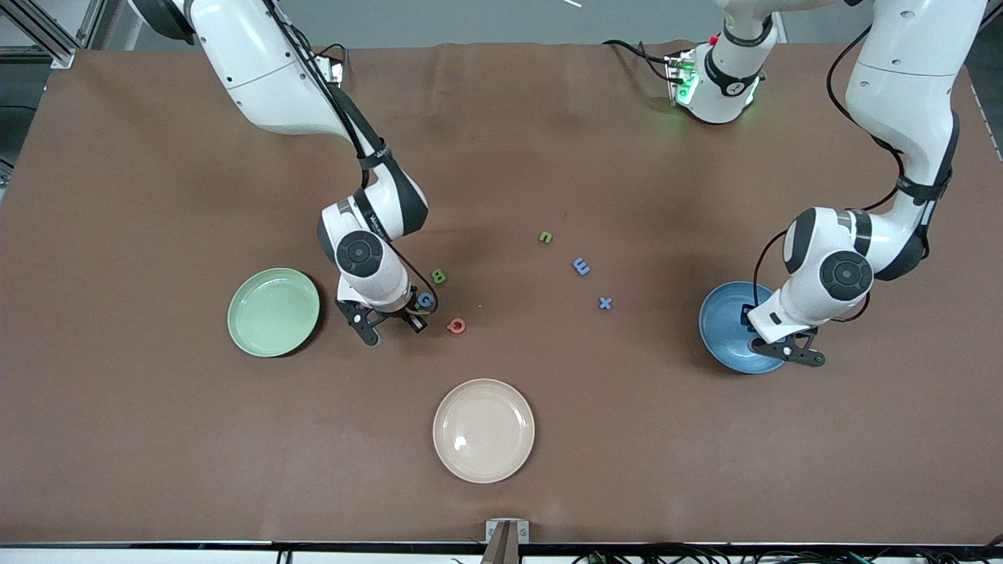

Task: Sort upper and lower case letters into plates
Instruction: 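Place the N in the green plate while the left gripper returns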

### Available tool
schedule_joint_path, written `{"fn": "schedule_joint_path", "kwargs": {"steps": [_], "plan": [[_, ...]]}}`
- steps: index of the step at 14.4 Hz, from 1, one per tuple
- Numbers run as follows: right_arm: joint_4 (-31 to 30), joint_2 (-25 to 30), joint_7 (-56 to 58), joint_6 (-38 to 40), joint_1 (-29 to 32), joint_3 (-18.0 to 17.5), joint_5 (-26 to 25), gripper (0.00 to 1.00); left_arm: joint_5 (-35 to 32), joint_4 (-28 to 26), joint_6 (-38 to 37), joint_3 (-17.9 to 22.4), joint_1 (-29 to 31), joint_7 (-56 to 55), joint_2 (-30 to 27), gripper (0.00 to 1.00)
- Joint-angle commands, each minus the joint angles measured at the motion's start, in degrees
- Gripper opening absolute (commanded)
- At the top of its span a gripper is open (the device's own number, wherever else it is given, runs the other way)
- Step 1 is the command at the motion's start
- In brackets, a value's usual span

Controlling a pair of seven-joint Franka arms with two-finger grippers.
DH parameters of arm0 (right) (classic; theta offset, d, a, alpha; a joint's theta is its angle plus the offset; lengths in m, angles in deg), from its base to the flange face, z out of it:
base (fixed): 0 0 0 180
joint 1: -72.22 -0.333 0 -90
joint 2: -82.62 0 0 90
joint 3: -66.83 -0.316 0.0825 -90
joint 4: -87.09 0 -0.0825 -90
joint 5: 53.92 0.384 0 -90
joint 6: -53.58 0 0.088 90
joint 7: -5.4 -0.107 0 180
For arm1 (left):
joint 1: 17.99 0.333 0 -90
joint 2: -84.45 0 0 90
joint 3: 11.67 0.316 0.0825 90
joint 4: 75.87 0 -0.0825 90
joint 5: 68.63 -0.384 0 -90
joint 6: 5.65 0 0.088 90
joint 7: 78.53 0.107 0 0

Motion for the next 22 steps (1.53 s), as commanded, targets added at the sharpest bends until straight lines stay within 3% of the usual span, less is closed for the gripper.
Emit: {"fn": "schedule_joint_path", "kwargs": {"steps": [1, 7, 10, 13, 17, 20, 21, 22], "plan": [[-0.59, 1.72, 4.2, 3.59, 2.28, 0.31, -0.78, 0.0, -0.28, -0.23, -3.43, -0.91, 0.02, -0.23, -3.74, 1.0], [-8.23, 12.62, 27.99, 7.63, 14.83, 0.22, -0.78, 0.0, 0.87, 8.11, -21.46, -12.05, 0.19, -16.63, -6.3, 1.0], [-9.02, 14.47, 36.72, 9.93, 19.6, 0.22, -0.78, 0.0, 3.5, 8.47, -22.1, -17.33, 0.1, -24.12, -5.77, 1.0], [-13.41, 15.53, 42.09, 6.7, 22.68, 0.22, -0.78, 0.0, 4.74, 8.82, -21.39, -20.5, -1.73, -27.02, -4.46, 1.0], [-20.97, 15.88, 47.63, -1.83, 25.58, 0.13, -0.69, 0.0, 4.04, 10.49, -19.82, -20.6, -7.45, -33.97, -1.91, 1.0], [-22.56, 15.8, 47.64, -3.16, 25.5, 0.04, -0.6, 0.01, 3.95, 10.49, -15.6, -20.51, -9.65, -34.59, 0.55, 1.0], [-22.74, 15.79, 47.64, -3.08, 25.49, 0.04, -0.6, 0.07, 3.95, 10.49, -14.29, -20.42, -10.09, -34.59, 1.17, 1.0], [-22.65, 15.79, 47.64, -2.9, 25.49, 0.04, -0.6, 0.26, 3.95, 10.41, -13.49, -20.42, -10.18, -34.59, 1.87, 0.99]]}}
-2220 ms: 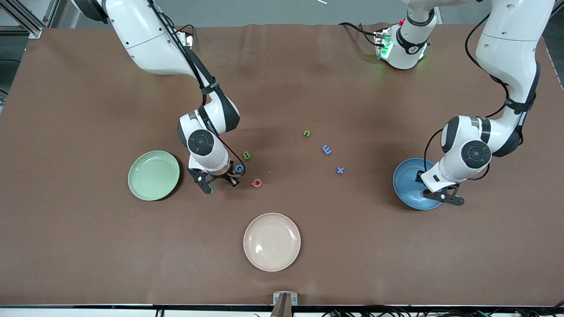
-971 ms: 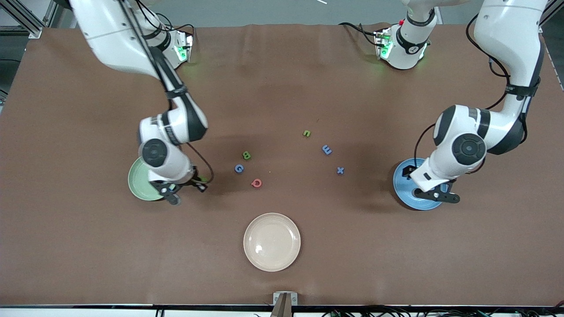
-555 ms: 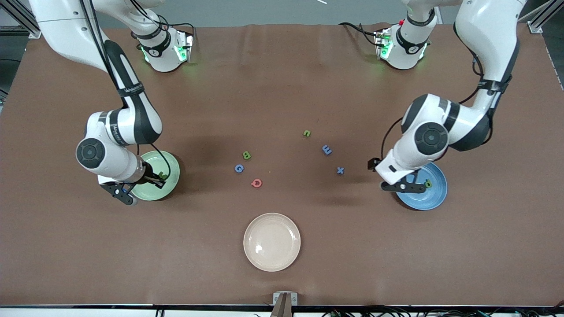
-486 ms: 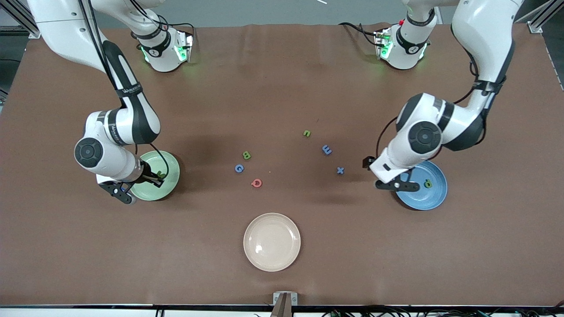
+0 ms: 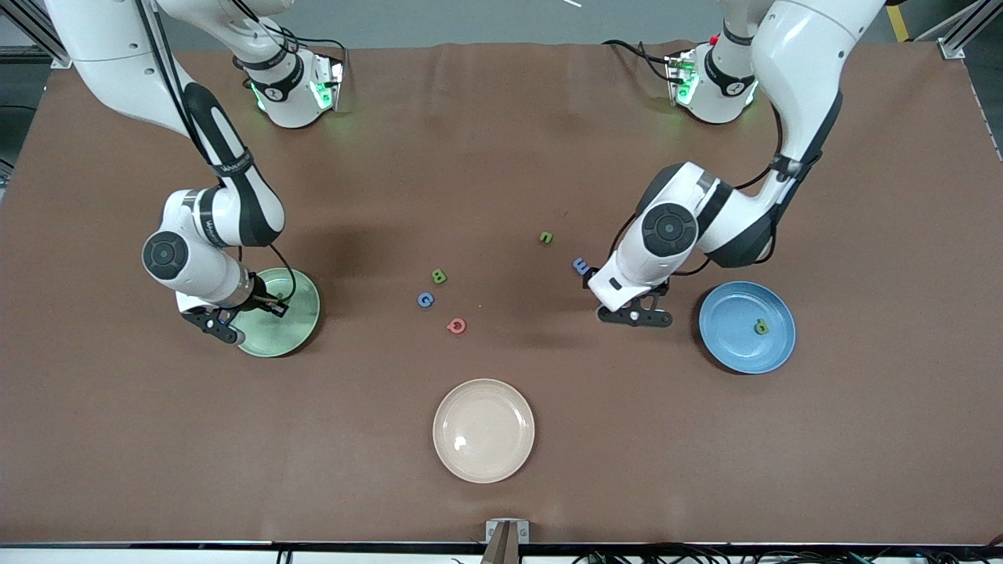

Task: Sort upper and lower case letters into plates
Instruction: 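Place the N in the green plate while the left gripper returns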

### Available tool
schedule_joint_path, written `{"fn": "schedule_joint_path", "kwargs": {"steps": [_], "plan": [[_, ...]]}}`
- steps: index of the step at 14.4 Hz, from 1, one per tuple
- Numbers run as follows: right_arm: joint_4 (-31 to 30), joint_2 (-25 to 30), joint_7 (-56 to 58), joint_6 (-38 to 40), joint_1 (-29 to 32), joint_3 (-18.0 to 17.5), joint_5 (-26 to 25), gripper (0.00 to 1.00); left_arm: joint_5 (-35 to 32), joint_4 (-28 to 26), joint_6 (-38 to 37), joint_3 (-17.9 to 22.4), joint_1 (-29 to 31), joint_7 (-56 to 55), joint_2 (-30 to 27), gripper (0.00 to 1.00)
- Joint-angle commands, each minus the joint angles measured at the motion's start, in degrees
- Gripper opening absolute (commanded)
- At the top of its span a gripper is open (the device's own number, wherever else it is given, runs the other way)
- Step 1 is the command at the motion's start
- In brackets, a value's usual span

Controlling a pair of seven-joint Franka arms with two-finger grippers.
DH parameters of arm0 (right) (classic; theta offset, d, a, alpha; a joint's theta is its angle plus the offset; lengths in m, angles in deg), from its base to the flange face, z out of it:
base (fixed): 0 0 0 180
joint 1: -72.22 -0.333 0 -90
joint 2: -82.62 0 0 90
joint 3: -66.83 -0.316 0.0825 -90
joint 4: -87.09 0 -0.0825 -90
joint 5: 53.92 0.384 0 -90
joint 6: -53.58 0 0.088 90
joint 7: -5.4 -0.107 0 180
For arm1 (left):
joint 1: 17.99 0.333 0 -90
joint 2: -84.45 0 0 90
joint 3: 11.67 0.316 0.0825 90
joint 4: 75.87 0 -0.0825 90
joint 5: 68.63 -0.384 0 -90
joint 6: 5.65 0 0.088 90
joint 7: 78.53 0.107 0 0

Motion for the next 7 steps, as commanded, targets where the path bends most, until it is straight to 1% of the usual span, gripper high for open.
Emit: {"fn": "schedule_joint_path", "kwargs": {"steps": [1, 2, 3, 4, 5, 7], "plan": [[-2.27, 2.48, 0.64, -0.25, 0.98, -1.02, -0.58, 0.67, -0.32, 1.18, 2.06, 0.28, -0.3, -0.29, 2.53, 0.99], [-2.01, 2.57, 0.73, -0.07, 0.98, -1.02, -0.58, 1.0, -1.19, 0.92, 2.76, 0.28, -0.47, -0.38, 3.15, 0.94], [-1.57, 2.74, 0.73, 0.1, 0.81, -1.02, -0.58, 1.0, -3.46, 0.74, 3.03, 0.37, -1.26, -0.55, 3.76, 0.87], [-0.43, 2.92, 0.64, 0.36, 0.54, -1.1, -0.58, 1.0, -5.83, 0.74, 3.12, 0.37, -1.7, -2.29, 4.47, 0.83], [1.23, 3.36, -0.05, 3.24, 0.37, -1.37, -0.49, 1.0, -8.03, 0.82, 3.21, 0.28, -1.88, -5.18, 5.17, 0.82], [6.93, 3.36, -3.99, 10.96, -1.47, -1.46, -0.05, 1.0, -12.34, 0.74, 4.26, 0.19, -2.4, -9.32, 6.66, 0.81]]}}
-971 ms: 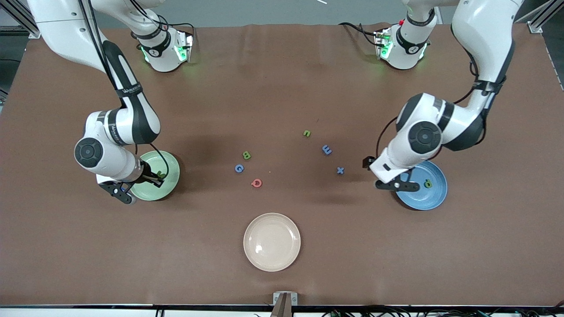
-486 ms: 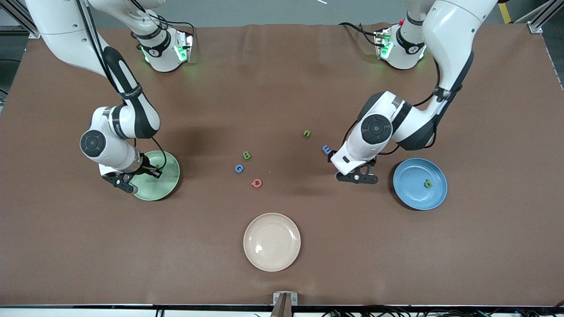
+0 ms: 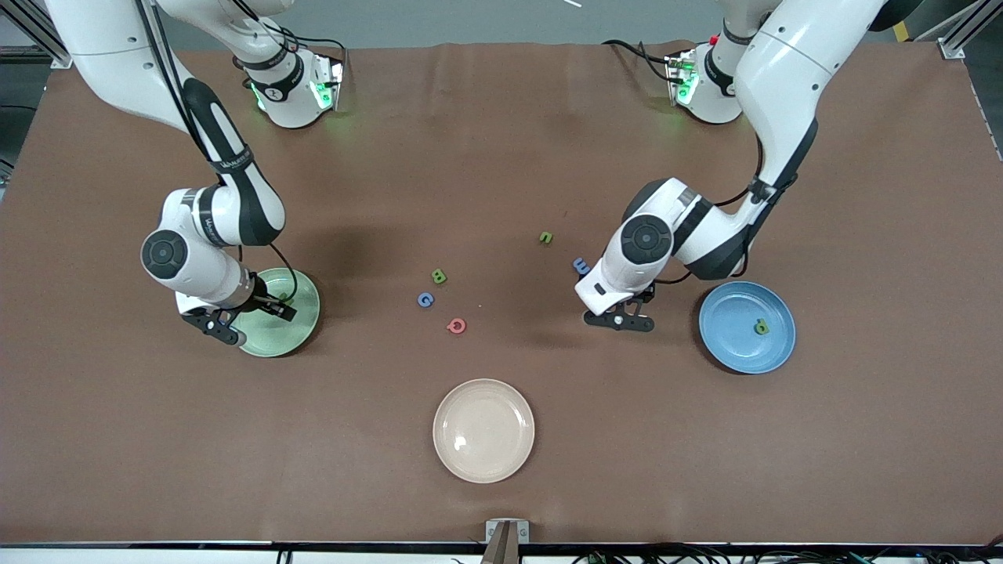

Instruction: Sort upper and lower case letters into plates

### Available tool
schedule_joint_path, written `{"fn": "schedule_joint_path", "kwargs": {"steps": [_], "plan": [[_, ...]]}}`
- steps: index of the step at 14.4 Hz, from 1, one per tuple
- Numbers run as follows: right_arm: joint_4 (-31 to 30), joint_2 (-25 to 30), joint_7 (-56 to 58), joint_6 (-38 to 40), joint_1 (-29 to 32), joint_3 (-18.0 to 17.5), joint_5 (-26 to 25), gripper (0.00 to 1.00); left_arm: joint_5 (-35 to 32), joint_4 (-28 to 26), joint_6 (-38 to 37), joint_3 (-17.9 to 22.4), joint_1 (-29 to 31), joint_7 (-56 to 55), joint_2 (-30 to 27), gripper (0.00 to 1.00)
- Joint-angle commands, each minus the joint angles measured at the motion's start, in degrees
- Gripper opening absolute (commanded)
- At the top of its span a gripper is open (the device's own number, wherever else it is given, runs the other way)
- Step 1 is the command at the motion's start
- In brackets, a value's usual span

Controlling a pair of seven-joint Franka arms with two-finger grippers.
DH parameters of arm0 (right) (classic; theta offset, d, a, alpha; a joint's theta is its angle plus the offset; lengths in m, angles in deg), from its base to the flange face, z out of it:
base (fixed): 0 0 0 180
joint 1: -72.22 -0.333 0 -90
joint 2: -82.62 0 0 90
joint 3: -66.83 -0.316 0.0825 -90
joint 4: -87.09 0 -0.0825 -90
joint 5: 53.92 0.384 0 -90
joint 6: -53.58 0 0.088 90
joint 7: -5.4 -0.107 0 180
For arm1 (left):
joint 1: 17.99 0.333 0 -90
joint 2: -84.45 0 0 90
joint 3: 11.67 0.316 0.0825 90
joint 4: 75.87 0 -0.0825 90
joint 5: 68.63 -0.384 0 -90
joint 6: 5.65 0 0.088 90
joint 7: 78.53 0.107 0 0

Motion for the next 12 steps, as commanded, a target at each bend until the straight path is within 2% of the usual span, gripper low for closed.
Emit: {"fn": "schedule_joint_path", "kwargs": {"steps": [1, 4, 7, 10, 12], "plan": [[6.2, 1.63, -7.3, 8.76, -2.84, -0.55, -0.15, 1.0, -4.7, 0.54, 2.14, 0.11, -1.22, -4.79, 2.18, 0.81], [10.08, 0.58, -20.3, 8.7, -9.77, -0.55, 0.02, 1.0, -4.71, -1.04, 5.74, 0.2, -0.87, -5.15, 2.98, 0.81], [17.97, -5.47, -34.98, 9.14, -16.54, -0.55, 0.02, 1.0, -4.8, -2.72, 8.3, 0.29, -0.08, -5.15, 2.89, 0.82], [25.8, -12.59, -49.3, 9.32, -20.77, -0.55, 0.02, 1.0, -4.8, -2.89, 8.3, 0.38, 0.01, -5.07, 2.89, 0.81], [28.54, -15.41, -55.31, 9.23, -22.62, -0.46, -0.33, 1.0, -4.8, -3.42, 8.3, 0.38, 0.01, -5.07, 2.8, 0.76]]}}
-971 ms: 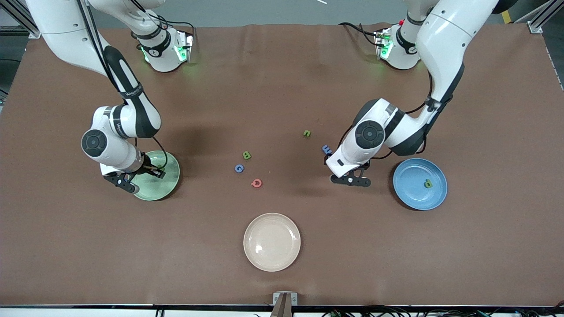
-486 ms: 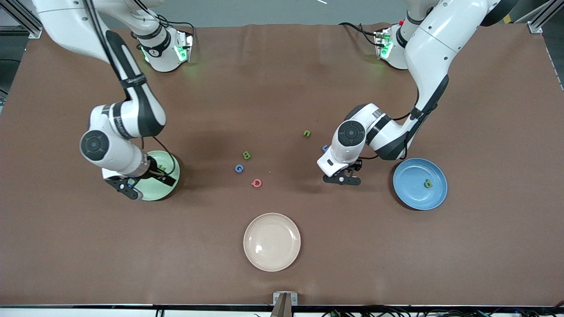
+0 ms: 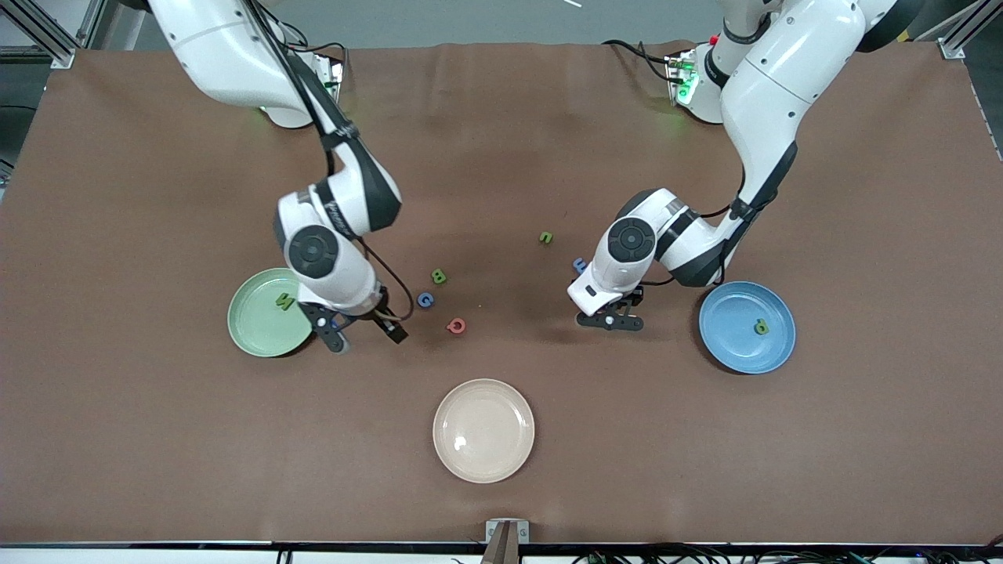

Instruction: Sort upper and lower case letters into plates

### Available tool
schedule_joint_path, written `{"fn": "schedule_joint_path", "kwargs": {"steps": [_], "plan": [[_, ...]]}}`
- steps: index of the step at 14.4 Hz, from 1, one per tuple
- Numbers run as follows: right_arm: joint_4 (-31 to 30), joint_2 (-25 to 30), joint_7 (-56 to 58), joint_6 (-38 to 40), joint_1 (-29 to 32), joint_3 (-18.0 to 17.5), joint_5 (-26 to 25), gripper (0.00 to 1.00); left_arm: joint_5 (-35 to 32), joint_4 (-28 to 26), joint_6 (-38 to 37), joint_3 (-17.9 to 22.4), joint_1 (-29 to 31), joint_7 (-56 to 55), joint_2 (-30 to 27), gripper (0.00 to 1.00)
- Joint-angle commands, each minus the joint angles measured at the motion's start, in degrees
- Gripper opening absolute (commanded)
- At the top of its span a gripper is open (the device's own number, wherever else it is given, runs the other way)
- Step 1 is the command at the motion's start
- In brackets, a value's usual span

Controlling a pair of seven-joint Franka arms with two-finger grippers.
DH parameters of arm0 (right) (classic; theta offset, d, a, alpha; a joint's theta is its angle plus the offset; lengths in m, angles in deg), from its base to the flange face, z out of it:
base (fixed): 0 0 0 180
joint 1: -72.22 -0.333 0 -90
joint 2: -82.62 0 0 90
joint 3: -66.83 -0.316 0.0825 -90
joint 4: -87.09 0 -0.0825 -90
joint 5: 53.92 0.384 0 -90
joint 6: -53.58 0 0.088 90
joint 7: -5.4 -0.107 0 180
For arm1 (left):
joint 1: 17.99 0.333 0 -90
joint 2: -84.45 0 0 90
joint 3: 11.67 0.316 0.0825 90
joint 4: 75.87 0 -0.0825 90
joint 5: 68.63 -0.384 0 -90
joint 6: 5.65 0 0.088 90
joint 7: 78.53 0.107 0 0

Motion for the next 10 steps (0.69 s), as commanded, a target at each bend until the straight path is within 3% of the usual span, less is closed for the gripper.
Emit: {"fn": "schedule_joint_path", "kwargs": {"steps": [1, 10], "plan": [[6.19, -5.39, -7.98, 0.87, -1.74, 0.57, -0.41, 1.0, -1.45, -1.68, 0.99, -0.09, 0.34, -1.12, -0.86, 0.74], [17.88, -16.38, -26.71, 0.87, -6.49, 1.09, -1.38, 1.0, -1.54, -2.13, 0.99, -0.09, 1.49, -1.03, -1.04, 0.47]]}}
